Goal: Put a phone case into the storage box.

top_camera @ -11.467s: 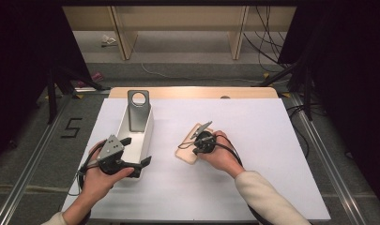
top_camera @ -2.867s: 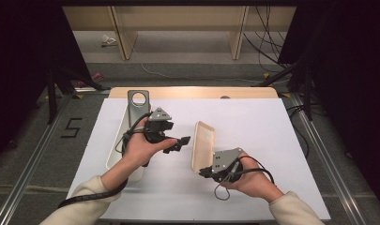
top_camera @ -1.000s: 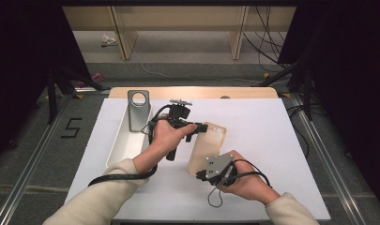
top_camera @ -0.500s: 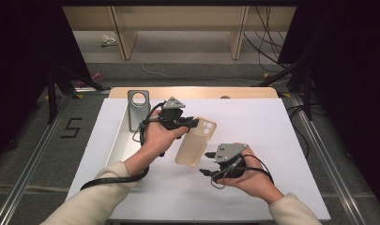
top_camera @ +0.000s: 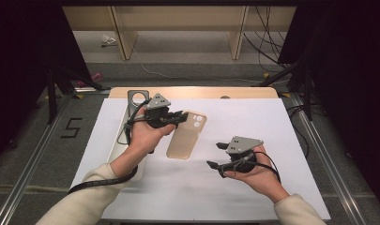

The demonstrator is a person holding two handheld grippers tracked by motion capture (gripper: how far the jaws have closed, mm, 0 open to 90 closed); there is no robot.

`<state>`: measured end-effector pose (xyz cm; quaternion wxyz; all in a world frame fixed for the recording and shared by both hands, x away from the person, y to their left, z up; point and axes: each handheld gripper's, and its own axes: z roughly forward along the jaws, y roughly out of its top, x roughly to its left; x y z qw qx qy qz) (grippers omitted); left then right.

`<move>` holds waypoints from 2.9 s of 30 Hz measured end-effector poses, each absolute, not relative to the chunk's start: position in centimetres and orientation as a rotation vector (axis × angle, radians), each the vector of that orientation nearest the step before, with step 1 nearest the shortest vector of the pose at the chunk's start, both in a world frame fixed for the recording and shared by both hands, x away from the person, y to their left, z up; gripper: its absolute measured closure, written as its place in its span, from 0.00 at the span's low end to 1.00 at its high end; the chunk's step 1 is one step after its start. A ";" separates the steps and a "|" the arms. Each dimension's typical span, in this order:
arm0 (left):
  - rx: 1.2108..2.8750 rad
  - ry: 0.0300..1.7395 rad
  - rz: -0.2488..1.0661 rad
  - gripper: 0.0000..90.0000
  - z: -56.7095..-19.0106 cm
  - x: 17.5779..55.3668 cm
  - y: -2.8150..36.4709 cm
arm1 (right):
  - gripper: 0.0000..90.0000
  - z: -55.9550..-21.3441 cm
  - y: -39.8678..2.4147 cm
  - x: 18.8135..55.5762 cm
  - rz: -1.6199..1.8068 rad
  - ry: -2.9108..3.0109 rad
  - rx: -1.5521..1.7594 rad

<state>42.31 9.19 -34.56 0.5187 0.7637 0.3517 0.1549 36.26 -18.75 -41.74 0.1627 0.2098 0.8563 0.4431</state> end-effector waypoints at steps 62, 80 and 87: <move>1.653 0.881 0.509 0.90 -30.0 42.7 20.0 | 0.25 -41.5 -25.3 35.3 1.297 2.271 0.854; 1.650 0.883 0.543 0.90 -29.7 43.2 22.3 | 0.26 -41.6 -25.4 35.2 1.304 2.269 0.864; 1.637 0.899 0.552 0.90 -29.9 43.7 23.5 | 0.26 -41.6 -25.4 35.2 1.304 2.269 0.865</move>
